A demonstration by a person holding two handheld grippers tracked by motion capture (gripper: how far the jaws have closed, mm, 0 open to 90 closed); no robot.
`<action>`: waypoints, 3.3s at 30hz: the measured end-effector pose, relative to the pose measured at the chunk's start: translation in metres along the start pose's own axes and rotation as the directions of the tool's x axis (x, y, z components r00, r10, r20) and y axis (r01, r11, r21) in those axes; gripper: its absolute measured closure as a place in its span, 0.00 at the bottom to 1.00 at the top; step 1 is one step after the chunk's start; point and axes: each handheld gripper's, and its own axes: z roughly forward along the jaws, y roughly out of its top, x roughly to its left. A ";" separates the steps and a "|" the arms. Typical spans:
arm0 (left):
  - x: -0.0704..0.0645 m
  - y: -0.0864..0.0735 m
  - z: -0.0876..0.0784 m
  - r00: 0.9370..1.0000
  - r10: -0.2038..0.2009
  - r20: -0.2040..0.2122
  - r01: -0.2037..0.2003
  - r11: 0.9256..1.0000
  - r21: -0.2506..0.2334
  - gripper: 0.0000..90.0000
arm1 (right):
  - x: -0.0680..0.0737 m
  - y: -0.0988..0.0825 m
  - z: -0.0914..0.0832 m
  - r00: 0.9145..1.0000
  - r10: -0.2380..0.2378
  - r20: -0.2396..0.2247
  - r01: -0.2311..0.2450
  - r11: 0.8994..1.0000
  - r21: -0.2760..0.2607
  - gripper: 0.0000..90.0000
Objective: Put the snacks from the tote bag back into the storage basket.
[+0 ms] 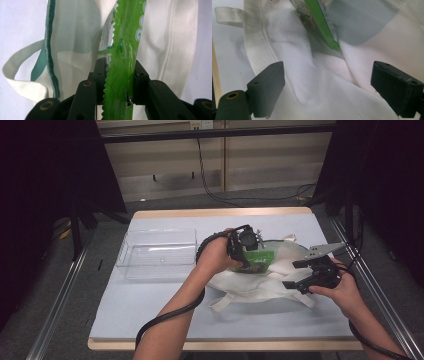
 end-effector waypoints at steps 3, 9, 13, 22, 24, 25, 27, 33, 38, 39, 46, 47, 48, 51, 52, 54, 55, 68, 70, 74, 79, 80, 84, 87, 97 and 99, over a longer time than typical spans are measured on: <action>0.000 -0.001 -0.006 1.000 0.001 0.007 -0.001 1.000 -0.008 0.79 | 0.001 0.000 0.001 1.000 0.002 -0.004 -0.002 1.000 -0.003 0.12; 0.002 -0.003 -0.023 1.000 -0.010 0.009 0.010 0.999 -0.045 0.80 | 0.002 0.001 0.000 1.000 0.006 -0.001 -0.006 1.000 -0.009 0.11; 0.004 -0.003 -0.033 1.000 -0.009 0.012 0.009 0.999 -0.041 0.80 | 0.004 0.002 0.001 1.000 0.000 -0.007 0.000 1.000 -0.006 0.10; 0.008 -0.004 -0.050 0.999 -0.033 0.022 0.035 0.997 -0.062 0.81 | 0.008 0.004 0.003 1.000 0.004 -0.016 -0.004 1.000 -0.015 0.08; 0.009 -0.004 -0.052 0.999 -0.032 0.026 0.034 0.998 -0.062 0.81 | 0.009 0.004 0.003 1.000 0.008 -0.016 -0.008 1.000 -0.016 0.08; 0.009 -0.003 -0.054 0.999 -0.034 0.023 0.035 0.998 -0.057 0.81 | 0.009 0.004 0.003 1.000 0.010 -0.020 -0.010 1.000 -0.015 0.07; 0.010 -0.004 -0.057 0.999 -0.037 0.028 0.039 0.997 -0.063 0.81 | 0.010 0.005 0.003 1.000 0.008 -0.016 -0.008 1.000 -0.019 0.07; 0.012 -0.004 -0.066 0.999 -0.046 0.030 0.048 0.997 -0.063 0.81 | 0.013 0.007 0.002 1.000 0.006 -0.027 -0.007 1.000 -0.027 0.07; 0.012 -0.004 -0.072 0.998 -0.052 0.038 0.055 0.997 -0.058 0.81 | 0.016 0.008 0.001 0.999 0.005 -0.037 -0.007 0.999 -0.035 0.07; 0.012 -0.004 -0.073 0.998 -0.055 0.036 0.057 0.997 -0.056 0.81 | 0.017 0.008 0.001 0.999 0.007 -0.039 -0.008 0.999 -0.036 0.07; 0.012 -0.003 -0.081 0.997 -0.061 0.044 0.063 0.997 -0.045 0.81 | 0.018 0.007 0.000 0.999 0.012 -0.045 -0.014 0.999 -0.053 0.07; 0.013 -0.003 -0.082 0.997 -0.062 0.044 0.064 0.997 -0.051 0.81 | 0.017 0.007 0.000 0.999 0.013 -0.048 -0.015 0.998 -0.054 0.07; 0.014 -0.003 -0.085 0.997 -0.055 0.048 0.057 0.997 -0.048 0.81 | 0.017 0.006 -0.001 0.999 0.013 -0.049 -0.016 0.998 -0.056 0.07; 0.015 -0.003 -0.090 0.997 -0.061 0.052 0.064 0.996 -0.057 0.81 | 0.018 0.005 0.000 0.999 0.014 -0.051 -0.017 0.998 -0.059 0.07; 0.015 -0.003 -0.090 0.997 -0.061 0.052 0.064 0.996 -0.057 0.81 | 0.018 0.005 0.001 0.998 0.018 -0.054 -0.021 0.998 -0.064 0.07; 0.016 -0.003 -0.093 0.996 -0.065 0.057 0.068 0.996 -0.052 0.81 | 0.017 0.004 0.002 0.998 0.019 -0.056 -0.022 0.998 -0.065 0.07; 0.016 -0.003 -0.094 0.996 -0.069 0.053 0.072 0.996 -0.053 0.81 | 0.018 0.004 0.003 0.998 0.021 -0.056 -0.024 0.998 -0.066 0.07; 0.022 -0.010 -0.109 0.994 -0.091 0.067 0.095 0.993 -0.066 0.81 | 0.018 0.001 0.007 0.998 0.007 -0.063 -0.011 0.998 -0.063 0.07; 0.023 -0.010 -0.111 0.993 -0.096 0.072 0.100 0.993 -0.059 0.81 | 0.019 0.002 0.007 0.998 0.005 -0.067 -0.009 0.998 -0.066 0.07; 0.024 -0.012 -0.115 0.991 -0.106 0.078 0.110 0.992 -0.059 0.81 | 0.021 0.002 0.009 0.998 0.004 -0.070 -0.008 0.998 -0.063 0.07; 0.026 -0.016 -0.120 0.990 -0.117 0.082 0.121 0.991 -0.052 0.81 | 0.021 0.002 0.009 0.998 -0.001 -0.066 -0.003 0.998 -0.061 0.07; 0.027 -0.017 -0.121 0.989 -0.124 0.081 0.128 0.991 -0.043 0.81 | 0.020 0.002 0.009 0.998 0.002 -0.065 -0.006 0.998 -0.062 0.07; 0.030 -0.021 -0.125 0.988 -0.139 0.072 0.143 0.989 -0.040 0.81 | 0.021 0.002 0.007 0.998 0.000 -0.065 -0.004 0.997 -0.071 0.06; 0.033 -0.024 -0.128 0.984 -0.159 0.078 0.162 0.986 -0.035 0.81 | 0.022 0.003 0.007 0.998 -0.006 -0.063 0.002 0.997 -0.071 0.06; 0.037 -0.031 -0.139 0.985 -0.162 0.060 0.164 0.986 -0.038 0.81 | 0.021 0.001 0.005 0.998 -0.003 -0.063 -0.002 0.997 -0.075 0.06; 0.038 -0.033 -0.141 0.984 -0.169 0.062 0.171 0.984 -0.040 0.82 | 0.021 0.001 0.005 0.998 0.000 -0.063 -0.004 0.997 -0.072 0.06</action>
